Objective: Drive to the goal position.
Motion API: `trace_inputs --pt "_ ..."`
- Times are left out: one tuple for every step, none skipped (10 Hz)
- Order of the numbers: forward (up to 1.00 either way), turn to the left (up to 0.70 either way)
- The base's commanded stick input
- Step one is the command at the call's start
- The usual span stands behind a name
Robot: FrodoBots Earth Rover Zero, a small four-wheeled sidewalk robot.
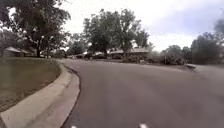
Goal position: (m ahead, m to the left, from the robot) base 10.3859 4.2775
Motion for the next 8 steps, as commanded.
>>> trace_inputs --pt "0.70 0.00" --pt "0.70 0.00" --pt "0.70 0.00" --pt "0.70 0.00" --pt "0.70 0.00" --pt "0.70 0.00" --pt "0.70 0.00" --pt "0.70 0.00"
